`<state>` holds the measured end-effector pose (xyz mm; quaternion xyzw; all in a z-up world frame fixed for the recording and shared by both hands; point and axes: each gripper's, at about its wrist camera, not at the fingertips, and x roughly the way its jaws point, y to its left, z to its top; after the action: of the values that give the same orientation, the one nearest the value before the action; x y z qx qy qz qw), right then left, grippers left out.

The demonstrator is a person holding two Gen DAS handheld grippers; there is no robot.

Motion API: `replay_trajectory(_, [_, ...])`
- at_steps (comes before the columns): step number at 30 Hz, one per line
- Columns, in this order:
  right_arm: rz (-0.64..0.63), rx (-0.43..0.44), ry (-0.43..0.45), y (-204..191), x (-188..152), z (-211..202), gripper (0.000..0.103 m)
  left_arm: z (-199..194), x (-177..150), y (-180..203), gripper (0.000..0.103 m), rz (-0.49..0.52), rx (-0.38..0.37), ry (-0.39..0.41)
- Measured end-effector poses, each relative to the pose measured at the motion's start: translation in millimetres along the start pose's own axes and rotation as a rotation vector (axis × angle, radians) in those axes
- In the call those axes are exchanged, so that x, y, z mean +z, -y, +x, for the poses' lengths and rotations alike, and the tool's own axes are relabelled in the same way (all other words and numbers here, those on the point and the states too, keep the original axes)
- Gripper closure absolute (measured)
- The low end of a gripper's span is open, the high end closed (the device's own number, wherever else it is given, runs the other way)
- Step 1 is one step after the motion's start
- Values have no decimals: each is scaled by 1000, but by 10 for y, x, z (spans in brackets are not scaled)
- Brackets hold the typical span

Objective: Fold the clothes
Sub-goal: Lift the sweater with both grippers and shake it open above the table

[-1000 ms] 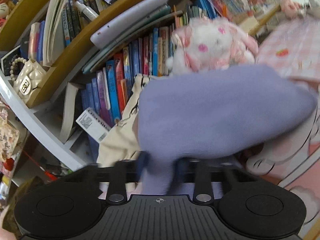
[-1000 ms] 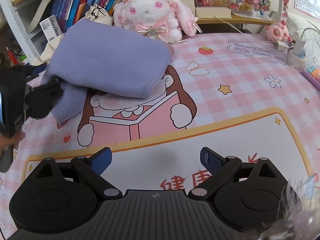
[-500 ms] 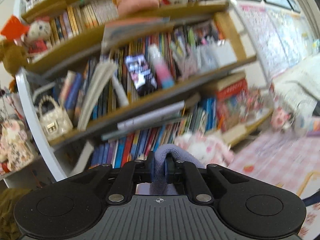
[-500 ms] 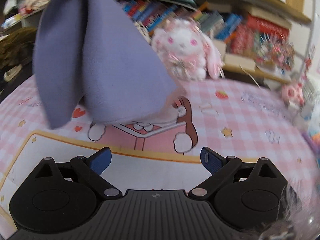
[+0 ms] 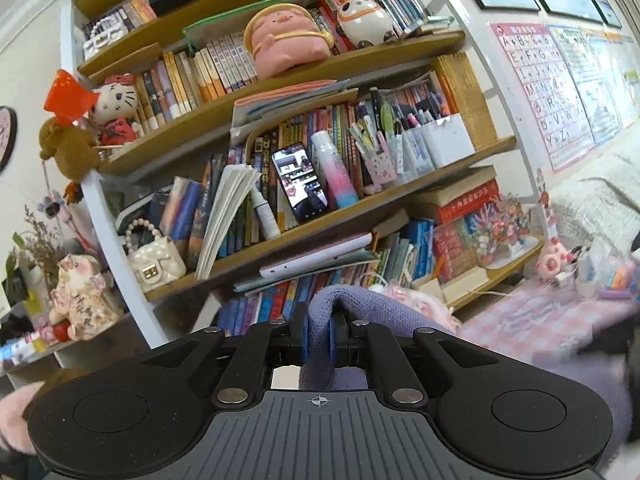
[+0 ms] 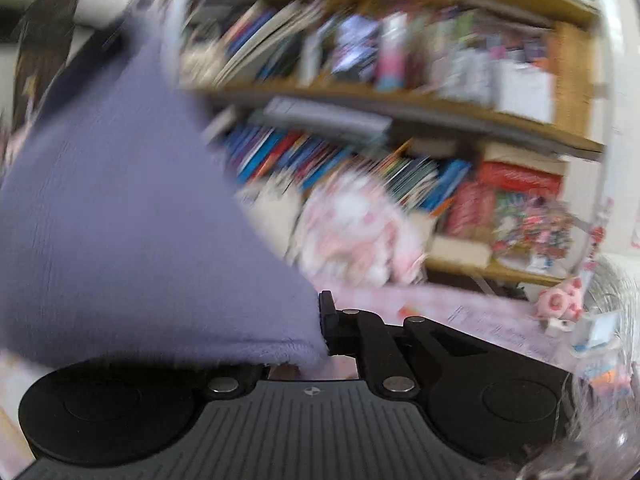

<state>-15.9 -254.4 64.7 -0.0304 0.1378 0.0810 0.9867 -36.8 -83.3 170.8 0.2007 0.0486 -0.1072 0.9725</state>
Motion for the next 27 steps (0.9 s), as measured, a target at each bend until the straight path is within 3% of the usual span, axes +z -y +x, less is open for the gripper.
replay_trajectory(5, [62,-56,249,556,636,-454,98,-440,275,-96,94,-145,-14,109])
replay_trajectory(8, [64,-70,443,730,1076,-694,98,-725,443,-191,94,-219,-64,196])
replay_trajectory(11, [82,-49,605,799,1480,-804,98,-913,522,-350,94,-291,-139,249])
replay_trajectory(13, [111,7,637,792,1692,-787,98,-979,535,-485,94,-348,-193,256])
replay_trajectory(15, [131,63,577,735,1794,-634,98,-914,440,-619,93,-401,-216,209])
replay_trajectory(18, [94,111,333,514,1721,-137,98,-575,73,-756,88,-440,-176,41])
replay_trajectory(19, [73,115,216,405,1624,125,98,-410,-97,-787,87,-442,-163,-43])
replay_trajectory(22, [16,116,-109,77,1144,912,97,200,-767,-754,81,-397,-106,-396])
replay_trajectory(24, [-34,107,-250,-153,740,1284,97,404,-1120,-717,80,-368,-56,-545])
replay_trajectory(27, [-86,91,-335,-377,514,1660,97,413,-1383,-719,69,-310,-32,-601])
